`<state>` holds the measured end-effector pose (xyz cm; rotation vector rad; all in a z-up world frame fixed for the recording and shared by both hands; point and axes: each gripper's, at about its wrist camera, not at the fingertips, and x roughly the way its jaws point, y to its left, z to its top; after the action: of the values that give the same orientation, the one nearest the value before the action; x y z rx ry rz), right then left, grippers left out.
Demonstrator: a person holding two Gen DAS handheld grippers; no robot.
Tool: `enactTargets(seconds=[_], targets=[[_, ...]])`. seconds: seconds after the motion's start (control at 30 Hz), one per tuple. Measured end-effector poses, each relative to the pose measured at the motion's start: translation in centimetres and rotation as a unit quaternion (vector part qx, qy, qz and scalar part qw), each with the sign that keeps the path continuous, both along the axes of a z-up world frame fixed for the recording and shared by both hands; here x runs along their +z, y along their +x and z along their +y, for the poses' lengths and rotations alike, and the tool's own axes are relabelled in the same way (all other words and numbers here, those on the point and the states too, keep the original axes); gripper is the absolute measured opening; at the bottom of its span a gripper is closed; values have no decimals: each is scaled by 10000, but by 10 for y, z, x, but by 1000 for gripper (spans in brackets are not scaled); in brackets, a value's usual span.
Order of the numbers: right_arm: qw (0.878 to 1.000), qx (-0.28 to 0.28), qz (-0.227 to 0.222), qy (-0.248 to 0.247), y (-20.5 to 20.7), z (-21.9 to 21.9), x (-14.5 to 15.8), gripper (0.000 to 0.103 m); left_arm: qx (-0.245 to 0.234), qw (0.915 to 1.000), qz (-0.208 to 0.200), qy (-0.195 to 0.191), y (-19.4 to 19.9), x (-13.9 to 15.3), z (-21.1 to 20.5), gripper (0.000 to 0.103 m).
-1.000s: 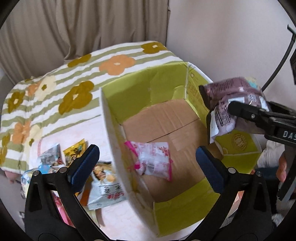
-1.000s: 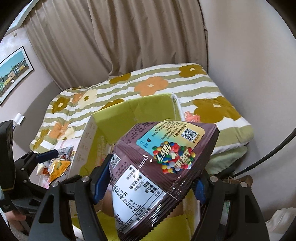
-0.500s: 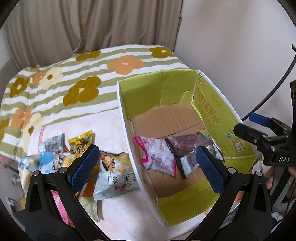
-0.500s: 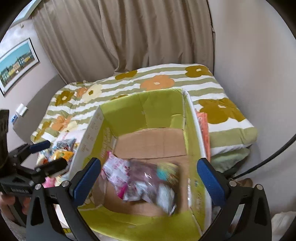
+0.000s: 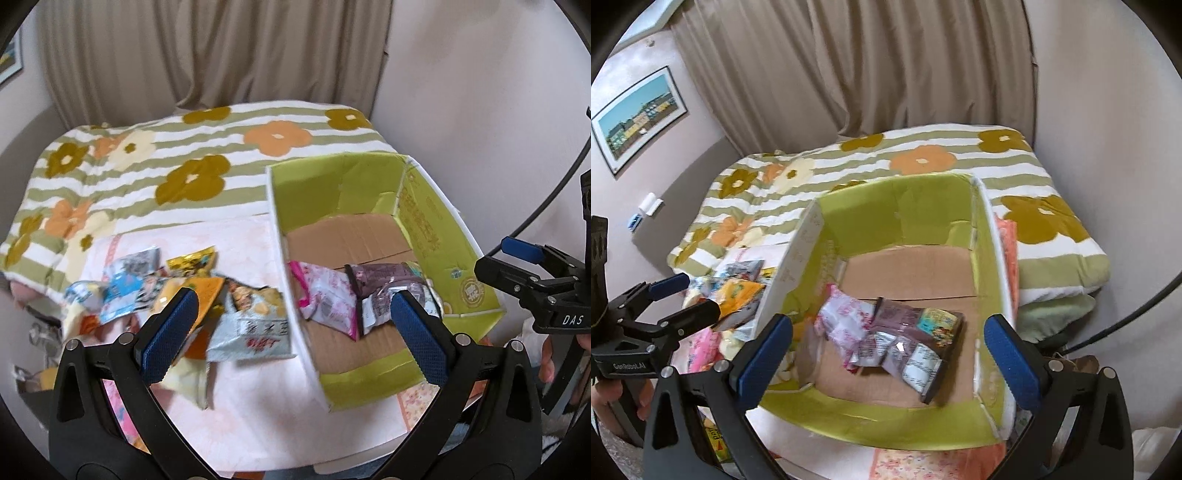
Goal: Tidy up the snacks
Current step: 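Grasp the blue-white MPM bag with the left tool while the right tool grasps the yellow chip bag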
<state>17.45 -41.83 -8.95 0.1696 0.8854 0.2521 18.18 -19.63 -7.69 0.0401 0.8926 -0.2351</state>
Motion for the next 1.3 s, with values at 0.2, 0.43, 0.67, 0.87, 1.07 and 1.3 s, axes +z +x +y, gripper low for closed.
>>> enactTargets(seconds=[0.2, 0.43, 0.67, 0.87, 1.07, 1.3], targets=[[9990, 411, -150, 127, -5, 30, 8, 103, 428, 9991, -39, 32, -27, 10, 39, 103], [9948, 948, -365, 65, -8, 93, 17, 103, 1040, 9944, -152, -54, -49, 13, 114, 103], [9934, 1092, -334, 60, 1, 164, 14, 103, 1210, 9925, -160, -96, -46, 8, 202, 103], [9944, 1046, -94, -91, 26, 222, 1, 103, 942, 9955, 72, -65, -22, -11, 267, 103], [9930, 1094, 245, -378, 50, 261, -21, 103, 441, 9979, 455, 96, 16, -51, 309, 103], [9825, 1492, 615, -926, 70, 288, -45, 103, -20, 9936, 998, 522, 62, -106, 323, 103]])
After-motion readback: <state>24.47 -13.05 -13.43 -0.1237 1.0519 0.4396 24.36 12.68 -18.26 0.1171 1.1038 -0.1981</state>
